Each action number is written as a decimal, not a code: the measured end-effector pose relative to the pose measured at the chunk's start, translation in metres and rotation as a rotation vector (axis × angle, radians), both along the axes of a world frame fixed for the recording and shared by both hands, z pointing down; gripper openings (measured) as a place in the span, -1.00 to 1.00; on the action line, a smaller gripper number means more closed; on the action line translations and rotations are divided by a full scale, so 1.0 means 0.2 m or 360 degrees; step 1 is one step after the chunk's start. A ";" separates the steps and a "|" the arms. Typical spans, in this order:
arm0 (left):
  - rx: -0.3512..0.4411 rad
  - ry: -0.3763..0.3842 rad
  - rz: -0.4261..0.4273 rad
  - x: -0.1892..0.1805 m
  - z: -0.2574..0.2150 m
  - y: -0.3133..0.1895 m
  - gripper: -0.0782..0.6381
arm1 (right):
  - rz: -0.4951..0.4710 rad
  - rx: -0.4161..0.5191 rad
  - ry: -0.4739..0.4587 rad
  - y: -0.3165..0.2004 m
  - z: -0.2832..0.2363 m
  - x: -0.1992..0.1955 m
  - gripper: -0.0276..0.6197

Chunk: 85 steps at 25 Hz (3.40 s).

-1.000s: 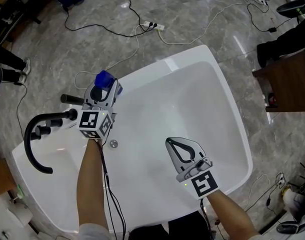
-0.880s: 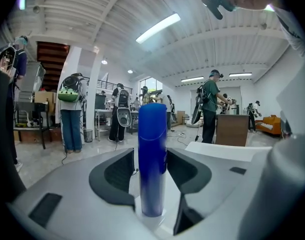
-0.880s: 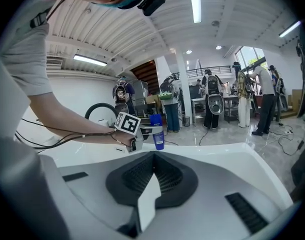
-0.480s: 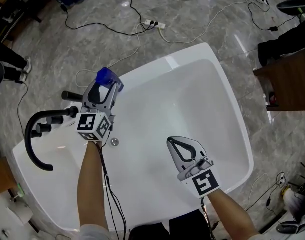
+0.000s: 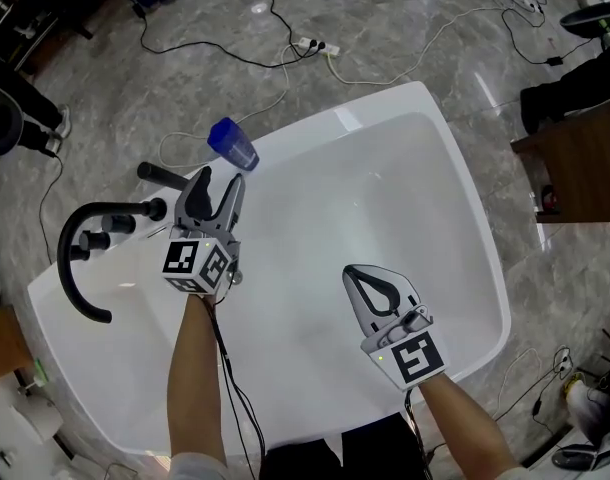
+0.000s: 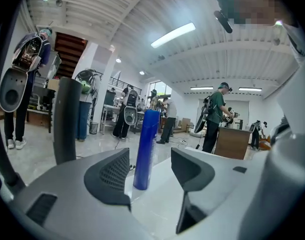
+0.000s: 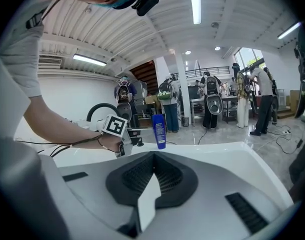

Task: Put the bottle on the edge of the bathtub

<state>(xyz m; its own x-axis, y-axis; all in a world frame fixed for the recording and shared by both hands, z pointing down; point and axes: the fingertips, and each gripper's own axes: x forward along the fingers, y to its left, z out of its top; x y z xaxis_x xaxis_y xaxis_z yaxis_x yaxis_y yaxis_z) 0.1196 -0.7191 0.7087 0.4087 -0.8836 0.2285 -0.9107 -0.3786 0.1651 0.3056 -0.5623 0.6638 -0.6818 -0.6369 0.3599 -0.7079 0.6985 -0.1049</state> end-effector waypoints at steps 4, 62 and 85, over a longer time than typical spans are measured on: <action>-0.0019 -0.0089 -0.0022 0.00 -0.04 0.12 -0.10 | -0.0002 0.0016 0.0012 0.04 -0.04 -0.04 -0.90; 0.0144 -0.0240 -0.0379 -0.36 -1.92 2.46 -0.76 | 0.0163 0.0540 -0.0178 1.57 -1.88 -0.80 -0.90; 0.0248 -0.0247 -0.0476 -0.13 -2.23 2.64 -0.76 | 0.0085 0.0666 -0.0213 1.72 -2.19 -0.65 -0.90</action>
<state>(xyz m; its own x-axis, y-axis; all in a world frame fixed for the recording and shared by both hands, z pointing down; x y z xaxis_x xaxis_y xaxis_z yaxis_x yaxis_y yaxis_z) 0.0940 -0.1910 0.2618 0.0983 -0.9878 0.1207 -0.9946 -0.1017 -0.0221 0.1757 -0.2177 0.2257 -0.6672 -0.7444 -0.0257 -0.7434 0.6633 0.0859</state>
